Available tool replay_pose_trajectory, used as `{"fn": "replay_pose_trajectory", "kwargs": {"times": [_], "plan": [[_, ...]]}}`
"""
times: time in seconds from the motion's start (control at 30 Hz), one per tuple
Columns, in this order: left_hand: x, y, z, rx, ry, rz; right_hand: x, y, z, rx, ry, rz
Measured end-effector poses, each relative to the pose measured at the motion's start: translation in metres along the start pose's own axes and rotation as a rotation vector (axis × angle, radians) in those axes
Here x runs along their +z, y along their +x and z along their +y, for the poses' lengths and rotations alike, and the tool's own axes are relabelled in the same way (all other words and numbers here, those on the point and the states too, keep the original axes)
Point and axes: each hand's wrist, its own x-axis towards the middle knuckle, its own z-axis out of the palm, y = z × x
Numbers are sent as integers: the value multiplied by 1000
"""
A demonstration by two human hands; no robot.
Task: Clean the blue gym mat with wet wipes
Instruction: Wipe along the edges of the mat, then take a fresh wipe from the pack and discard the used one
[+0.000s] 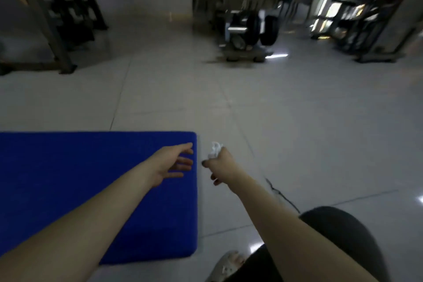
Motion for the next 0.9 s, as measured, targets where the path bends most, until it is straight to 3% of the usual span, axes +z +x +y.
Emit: {"fn": "replay_pose_trajectory", "kwargs": {"times": [0.1,0.2,0.37,0.47,0.67,0.9], "plan": [[73,-30,73,244,136,-180,-69,-27,-27,-147,-71,113],[139,-56,116,450,243,-214,-135,-69,-30,-176,-36,279],[225,-96,148,564,309,-310,-230,-167,4,-231,186,295],[277,-127,143,574,379,-449,-271,-233,43,-201,356,420],[397,-201,98,583,420,-675,-320,-365,124,-53,359,721],[530,-251,4,427,509,-971,-357,-485,271,345,174,995]]}}
